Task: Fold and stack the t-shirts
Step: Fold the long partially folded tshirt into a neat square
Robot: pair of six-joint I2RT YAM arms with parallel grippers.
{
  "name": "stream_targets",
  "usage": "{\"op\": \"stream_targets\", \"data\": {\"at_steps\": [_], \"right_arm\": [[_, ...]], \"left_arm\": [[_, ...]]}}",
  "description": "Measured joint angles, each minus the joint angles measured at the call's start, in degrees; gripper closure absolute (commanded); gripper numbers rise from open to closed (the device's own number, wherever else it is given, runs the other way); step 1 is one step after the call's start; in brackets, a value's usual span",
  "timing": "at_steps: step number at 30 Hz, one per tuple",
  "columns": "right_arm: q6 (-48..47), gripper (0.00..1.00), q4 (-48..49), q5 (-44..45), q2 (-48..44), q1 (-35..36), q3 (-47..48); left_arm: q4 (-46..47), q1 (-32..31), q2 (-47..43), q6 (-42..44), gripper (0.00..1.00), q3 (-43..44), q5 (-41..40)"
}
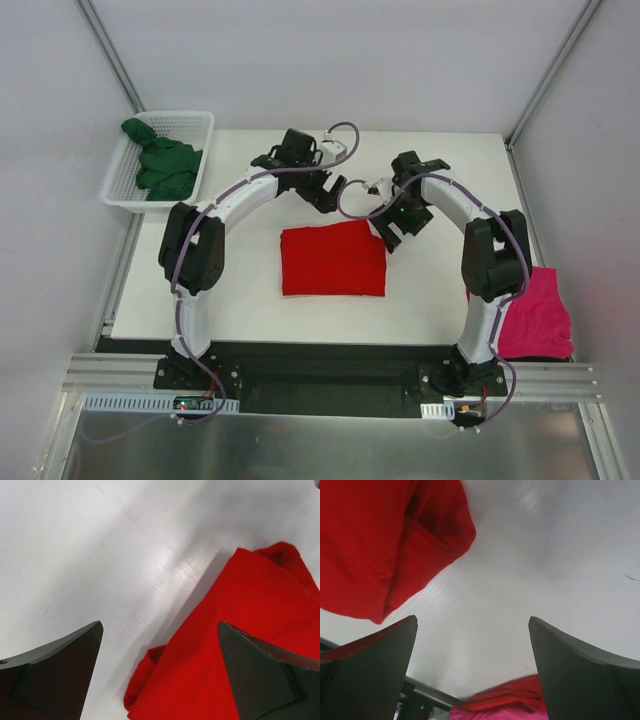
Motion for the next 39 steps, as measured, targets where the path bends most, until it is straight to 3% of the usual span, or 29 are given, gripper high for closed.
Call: {"op": "stream_targets", "data": {"at_steps": [8, 12, 22, 31, 34, 39], "right_arm": [[6.54, 0.03, -3.19, -16.48, 1.20, -4.39, 3.34], [9.92, 0.01, -1.29, -24.15, 1.81, -4.44, 8.17], [13.57, 0.16, 0.48, -30.80, 9.60, -3.26, 10.73], [14.16, 0.59, 0.70, -31.47, 10.88, -2.49, 12.83], [14.05, 0.47, 1.01, -31.43, 10.91, -2.36, 13.42], [13.38, 0.48, 1.09, -30.84, 11.58, -2.05, 13.46]], "left_arm": [[2.93, -2.45, 1.60, -3.80, 0.01, 2.19, -6.29], [3.04, -1.97, -0.66, -3.34, 0.01, -3.72, -7.58], [0.11, 11.89, -9.42, -1.70, 0.01, -19.39, -8.20], [-1.20, 15.80, -12.35, 0.31, 0.01, -21.05, -7.65], [-1.53, 15.82, -12.76, 0.35, 0.01, -21.03, -6.78], [-1.88, 15.82, -12.87, 0.35, 0.00, -21.03, -5.25]]}}
